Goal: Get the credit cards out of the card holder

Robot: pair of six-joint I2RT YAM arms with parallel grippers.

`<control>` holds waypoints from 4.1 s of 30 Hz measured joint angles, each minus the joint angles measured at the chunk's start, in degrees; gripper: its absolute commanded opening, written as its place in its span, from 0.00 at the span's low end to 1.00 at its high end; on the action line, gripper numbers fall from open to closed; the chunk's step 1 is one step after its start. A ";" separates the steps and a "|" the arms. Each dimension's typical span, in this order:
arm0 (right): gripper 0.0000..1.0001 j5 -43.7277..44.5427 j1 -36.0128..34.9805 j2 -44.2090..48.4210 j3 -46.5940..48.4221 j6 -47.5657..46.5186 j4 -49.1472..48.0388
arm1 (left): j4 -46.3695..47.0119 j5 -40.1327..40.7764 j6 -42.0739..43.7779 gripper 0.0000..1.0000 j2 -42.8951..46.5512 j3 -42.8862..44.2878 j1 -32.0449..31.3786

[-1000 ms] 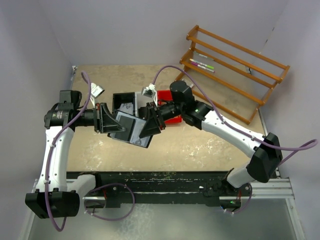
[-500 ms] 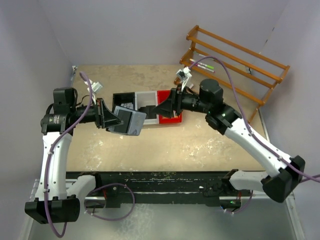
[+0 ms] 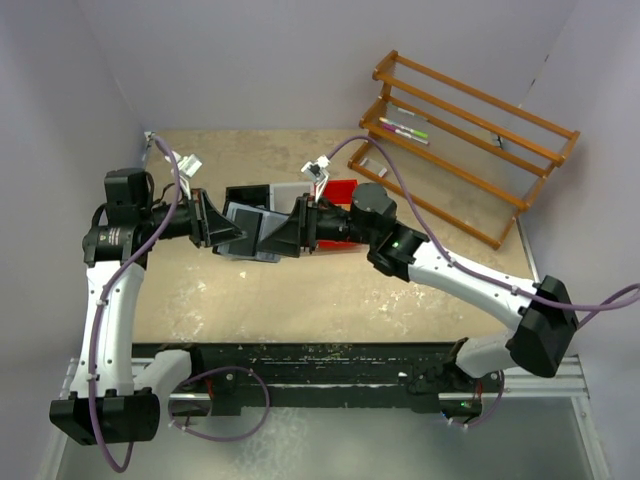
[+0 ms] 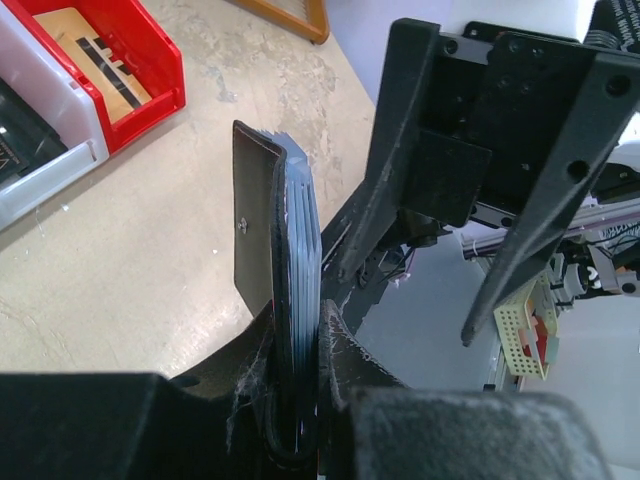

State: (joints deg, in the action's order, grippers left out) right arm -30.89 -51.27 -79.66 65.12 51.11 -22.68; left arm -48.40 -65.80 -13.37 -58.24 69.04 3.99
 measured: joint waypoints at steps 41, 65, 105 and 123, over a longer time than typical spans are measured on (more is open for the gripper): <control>0.00 -3.37 0.90 -7.28 -4.63 13.99 -19.52 | 8.09 -9.42 -6.75 0.21 1.18 -1.33 1.27; 0.00 -5.44 1.11 -3.91 -14.75 19.37 -35.58 | 7.19 -16.46 -8.59 0.20 1.14 -2.10 0.07; 0.00 -1.42 2.71 -4.28 -20.24 22.97 -44.41 | 9.94 -13.38 -12.09 0.11 1.03 -2.10 0.11; 0.00 -1.77 20.22 1.07 -12.85 6.43 -2.73 | -8.96 11.52 10.82 0.08 -3.52 6.19 0.11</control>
State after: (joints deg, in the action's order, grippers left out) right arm -32.67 -31.05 -78.59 52.27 57.54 -25.41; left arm -57.36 -54.28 -2.55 -61.76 75.22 4.10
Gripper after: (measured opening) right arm 0.005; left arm 0.190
